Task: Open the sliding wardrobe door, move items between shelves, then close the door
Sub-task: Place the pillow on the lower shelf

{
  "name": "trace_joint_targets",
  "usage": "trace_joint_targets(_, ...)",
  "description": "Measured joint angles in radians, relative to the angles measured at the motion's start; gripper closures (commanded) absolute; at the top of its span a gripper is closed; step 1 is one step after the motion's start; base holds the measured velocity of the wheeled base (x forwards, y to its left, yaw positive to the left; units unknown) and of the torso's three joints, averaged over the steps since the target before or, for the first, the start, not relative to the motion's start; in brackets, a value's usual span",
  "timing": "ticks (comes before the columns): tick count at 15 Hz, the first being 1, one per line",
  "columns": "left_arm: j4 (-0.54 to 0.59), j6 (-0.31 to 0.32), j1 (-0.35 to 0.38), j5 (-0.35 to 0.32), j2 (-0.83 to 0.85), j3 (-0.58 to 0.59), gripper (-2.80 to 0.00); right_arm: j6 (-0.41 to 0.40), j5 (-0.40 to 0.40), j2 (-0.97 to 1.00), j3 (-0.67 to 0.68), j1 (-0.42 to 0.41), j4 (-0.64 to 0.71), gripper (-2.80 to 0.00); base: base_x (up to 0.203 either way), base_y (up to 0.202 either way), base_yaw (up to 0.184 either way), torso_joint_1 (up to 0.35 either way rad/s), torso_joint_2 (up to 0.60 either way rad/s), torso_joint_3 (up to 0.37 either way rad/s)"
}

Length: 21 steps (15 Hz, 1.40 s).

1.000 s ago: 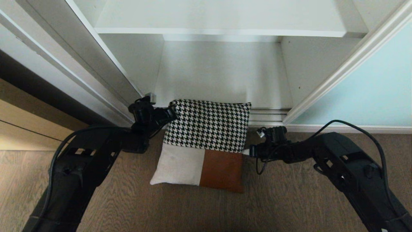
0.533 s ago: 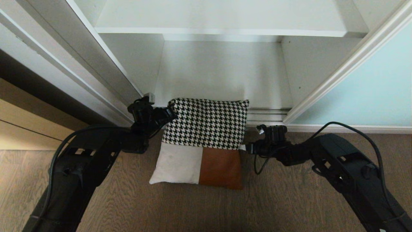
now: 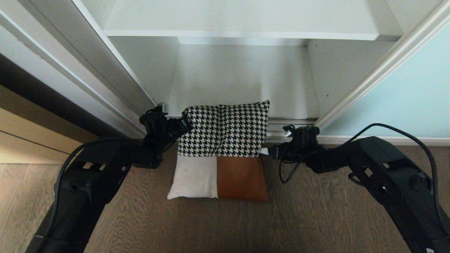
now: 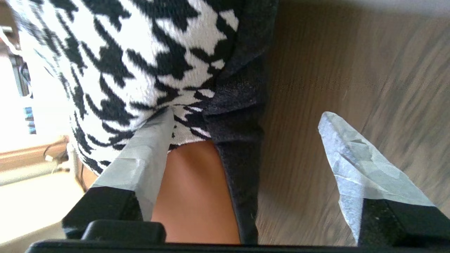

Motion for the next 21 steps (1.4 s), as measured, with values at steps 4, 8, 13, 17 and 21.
trace_joint_targets(4, 0.003, 0.001, -0.001, 0.0, 0.001, 0.0, 0.0, 0.015, 0.001, 0.017, -0.035, -0.006, -0.007, -2.8, 0.0, 0.0, 0.0, 0.0, 0.0, 0.0)
trace_joint_targets(8, 0.012, -0.007, 0.0, -0.005, 0.001, -0.002, 0.0, 0.016, -0.007, 0.047, -0.042, -0.024, -0.036, -2.8, 0.0, 0.0, 0.0, 0.0, 0.0, 0.0)
trace_joint_targets(13, 0.014, -0.024, 0.001, -0.004, 0.001, -0.003, 0.0, 0.018, -0.002, 0.06, -0.044, -0.056, -0.042, -2.8, 0.0, 0.0, 0.0, 0.0, 0.0, 0.0)
trace_joint_targets(17, 0.015, -0.025, 0.001, -0.006, 0.003, -0.003, 0.0, 0.016, -0.007, 0.057, -0.045, -0.083, -0.056, -2.8, 0.0, 0.0, 0.0, 0.0, 0.0, 0.0)
trace_joint_targets(21, 0.017, -0.025, 0.0, -0.008, 0.004, -0.003, 0.0, 0.016, -0.007, 0.061, -0.044, -0.083, -0.058, -2.8, 0.0, 0.0, 0.0, 0.0, 0.0, 0.0)
